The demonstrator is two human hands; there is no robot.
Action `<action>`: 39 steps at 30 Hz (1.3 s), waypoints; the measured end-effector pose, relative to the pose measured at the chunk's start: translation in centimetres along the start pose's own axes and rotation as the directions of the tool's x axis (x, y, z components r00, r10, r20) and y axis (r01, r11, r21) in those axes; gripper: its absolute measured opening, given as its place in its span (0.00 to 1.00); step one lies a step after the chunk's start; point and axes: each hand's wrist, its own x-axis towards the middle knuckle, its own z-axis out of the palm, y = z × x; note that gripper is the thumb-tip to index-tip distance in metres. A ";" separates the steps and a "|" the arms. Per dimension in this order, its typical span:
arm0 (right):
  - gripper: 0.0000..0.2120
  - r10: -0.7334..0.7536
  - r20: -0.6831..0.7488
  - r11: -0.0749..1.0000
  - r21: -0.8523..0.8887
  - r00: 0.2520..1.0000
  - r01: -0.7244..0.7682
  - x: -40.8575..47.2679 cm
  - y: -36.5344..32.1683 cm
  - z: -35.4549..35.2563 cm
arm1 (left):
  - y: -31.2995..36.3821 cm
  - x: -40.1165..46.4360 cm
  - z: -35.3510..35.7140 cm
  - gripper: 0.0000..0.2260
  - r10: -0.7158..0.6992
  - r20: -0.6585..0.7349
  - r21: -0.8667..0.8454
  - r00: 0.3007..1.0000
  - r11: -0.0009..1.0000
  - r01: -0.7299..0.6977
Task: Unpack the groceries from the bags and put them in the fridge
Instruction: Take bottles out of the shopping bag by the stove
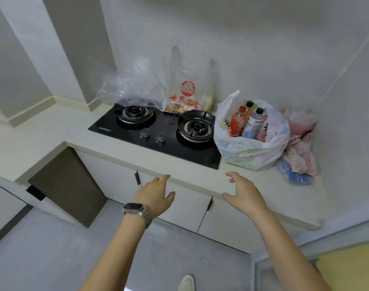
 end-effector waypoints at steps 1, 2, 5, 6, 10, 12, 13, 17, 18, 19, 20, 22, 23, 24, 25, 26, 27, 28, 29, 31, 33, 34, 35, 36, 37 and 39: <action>0.31 0.015 -0.007 1.000 0.003 1.000 -0.015 1.1 0.6 -0.4 | 0.6 1.4 0.1 0.26 0.017 0.000 -0.001 1.000 1.000 -0.017; 0.31 0.029 -0.013 1.000 0.004 1.000 -0.028 2.2 1.2 -0.8 | 1.4 2.8 0.1 0.26 0.034 0.005 -0.001 0.999 0.999 -0.034; 0.30 0.058 -0.026 0.998 0.004 0.998 -0.058 5.2 2.5 -2.2 | 3.6 6.7 0.1 0.25 0.075 0.048 0.002 0.996 0.997 -0.075; 0.30 0.063 -0.034 0.998 -0.002 0.997 -0.063 6.2 2.9 -2.7 | 4.4 8.0 0.2 0.25 0.089 0.053 0.005 0.995 0.996 -0.090; 0.30 0.085 -0.080 0.996 -0.015 0.993 -0.086 9.6 4.6 -4.8 | 7.4 12.7 0.5 0.25 0.146 0.059 0.007 0.988 0.989 -0.146; 0.29 0.103 -0.099 0.995 0.009 0.990 -0.102 11.0 5.5 -5.6 | 8.8 14.5 0.8 0.25 0.176 0.088 -0.002 0.980 0.984 -0.176; 0.29 0.114 -0.107 0.993 0.022 0.988 -0.112 11.7 5.8 -6.0 | 9.4 15.5 0.9 0.25 0.187 0.103 -0.006 0.977 0.982 -0.187; 0.28 0.154 -0.127 0.987 0.070 0.980 -0.146 14.4 6.9 -7.0 | 11.3 19.4 1.4 0.25 0.215 0.157 -0.021 0.964 0.977 -0.215; 0.28 0.164 -0.130 0.985 0.081 0.978 -0.154 15.0 7.1 -7.2 | 11.7 20.3 1.4 0.25 0.224 0.170 -0.026 0.960 0.974 -0.223; 0.28 0.176 -0.132 0.982 0.092 0.975 -0.165 15.7 7.4 -7.3 | 12.2 21.2 1.5 0.24 0.235 0.184 -0.037 0.954 0.972 -0.232; 0.27 0.189 -0.134 0.979 0.105 0.973 -0.175 16.3 7.7 -7.4 | 12.6 22.1 1.7 0.24 0.246 0.198 -0.056 0.949 0.969 -0.240; 0.27 0.215 -0.138 0.972 0.128 0.967 -0.198 17.6 8.3 -7.6 | 13.3 23.9 2.0 0.23 0.265 0.222 -0.116 0.938 0.963 -0.245; 0.27 0.230 -0.139 0.968 0.136 0.963 -0.211 18.3 8.6 -7.7 | 13.6 24.8 2.2 0.22 0.278 0.232 -0.149 0.932 0.957 -0.249; 0.27 0.246 -0.138 0.963 0.147 0.959 -0.226 19.0 9.0 -7.9 | 13.9 25.8 2.4 0.21 0.290 0.243 -0.179 0.926 0.951 -0.251; 0.26 0.261 -0.140 0.957 0.164 0.955 -0.238 19.6 9.2 -8.1 | 14.1 26.7 2.5 0.21 0.302 0.251 -0.207 0.920 0.945 -0.253; 0.26 0.274 -0.144 0.952 0.183 0.951 -0.247 20.3 9.6 -8.2 | 14.4 27.7 2.7 0.21 0.308 0.258 -0.236 0.916 0.939 -0.250; 0.25 0.283 -0.154 0.947 0.201 0.947 -0.250 20.9 9.8 -8.4 | 14.6 28.6 3.0 0.21 0.313 0.259 -0.269 0.914 0.932 -0.243; 0.24 0.287 -0.176 0.944 0.221 0.942 -0.246 21.7 10.0 -8.4 | 14.8 29.4 3.2 0.20 0.318 0.254 -0.304 0.913 0.923 -0.237; 0.22 0.281 -0.214 0.945 0.232 0.935 -0.231 22.2 10.1 -8.4 | 15.0 29.9 3.3 0.19 0.321 0.238 -0.338 0.917 0.912 -0.232; 0.18 0.280 -0.309 0.947 0.243 0.909 -0.209 23.5 10.2 -8.3 | 15.5 31.1 3.3 0.17 0.309 0.201 -0.414 0.930 0.887 -0.206; 0.15 0.299 -0.339 0.941 0.261 0.892 -0.217 24.9 9.9 -8.4 | 15.7 32.2 3.2 0.17 0.264 0.149 -0.492 0.953 0.856 -0.160; 0.16 0.308 -0.316 0.935 0.274 0.897 -0.225 25.6 9.7 -8.4 | 15.7 32.8 3.1 0.17 0.235 0.126 -0.521 0.964 0.842 -0.138; 0.17 0.315 -0.276 0.929 0.284 0.908 -0.236 26.4 9.5 -8.3 | 15.7 33.3 3.0 0.16 0.212 0.109 -0.539 0.971 0.833 -0.121; 0.18 0.319 -0.224 0.923 0.294 0.921 -0.249 27.2 9.5 -8.1 | 15.6 33.7 3.0 0.16 0.195 0.105 -0.550 0.975 0.828 -0.106; 0.19 0.316 -0.165 0.922 0.285 0.934 -0.262 28.1 9.4 -7.9 | 15.5 34.1 3.1 0.16 0.186 0.109 -0.556 0.977 0.826 -0.095; 0.20 0.302 -0.040 0.930 0.231 0.953 -0.285 30.2 9.2 -7.5 | 15.3 34.6 3.2 0.17 0.173 0.126 -0.559 0.977 0.826 -0.074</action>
